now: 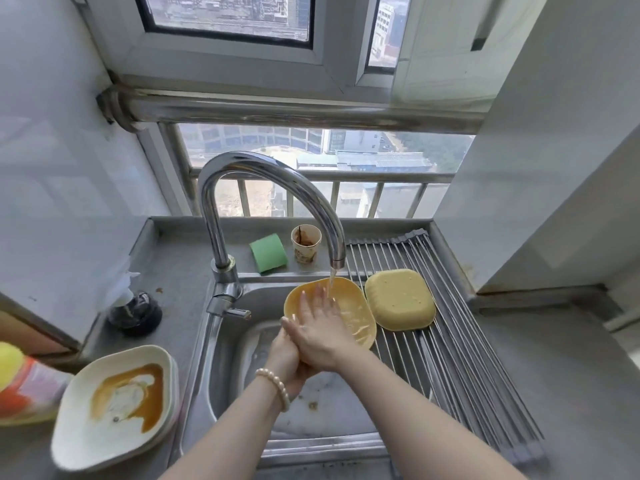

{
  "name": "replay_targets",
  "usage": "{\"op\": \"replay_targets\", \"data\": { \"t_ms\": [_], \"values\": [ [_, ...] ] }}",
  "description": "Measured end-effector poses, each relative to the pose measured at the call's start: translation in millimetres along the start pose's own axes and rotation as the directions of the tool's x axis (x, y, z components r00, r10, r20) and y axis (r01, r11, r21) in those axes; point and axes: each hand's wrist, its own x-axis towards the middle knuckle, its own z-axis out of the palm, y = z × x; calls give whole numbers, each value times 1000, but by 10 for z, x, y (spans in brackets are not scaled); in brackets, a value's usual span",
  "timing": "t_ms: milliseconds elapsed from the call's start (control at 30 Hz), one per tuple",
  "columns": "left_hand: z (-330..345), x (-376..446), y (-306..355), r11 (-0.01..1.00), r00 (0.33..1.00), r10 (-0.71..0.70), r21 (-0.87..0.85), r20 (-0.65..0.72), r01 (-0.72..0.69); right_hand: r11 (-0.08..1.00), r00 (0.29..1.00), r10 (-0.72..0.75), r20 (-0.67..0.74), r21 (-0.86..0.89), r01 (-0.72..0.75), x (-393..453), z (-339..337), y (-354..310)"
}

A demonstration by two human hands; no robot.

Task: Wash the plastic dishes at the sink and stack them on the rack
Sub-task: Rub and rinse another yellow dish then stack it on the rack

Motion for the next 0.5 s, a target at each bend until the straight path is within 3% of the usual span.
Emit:
{"op": "replay_targets", "data": {
  "t_ms": [100, 167, 233, 367, 500],
  "values": [
    [-4, 36, -2, 987, 998, -15, -159, -53, 6, 992, 994, -105, 36, 68, 103, 11, 28, -152],
    [56, 43, 16, 935, 1000, 20, -353, -23, -26, 976, 983, -170, 67, 146, 159, -24, 6, -155],
    [53, 93, 42, 927, 999, -11, -375, 38, 24, 961, 970, -225, 90, 188, 205, -78, -5, -135],
    [-96, 219, 191, 997, 996, -80, -19, -35, 79, 948, 956, -282, 75, 176, 266, -231, 70, -45],
    [-145, 277, 286, 950, 977, 136, 302, -167, -81, 926, 932, -354, 81, 170, 337, -429, 94, 138]
  ]
}}
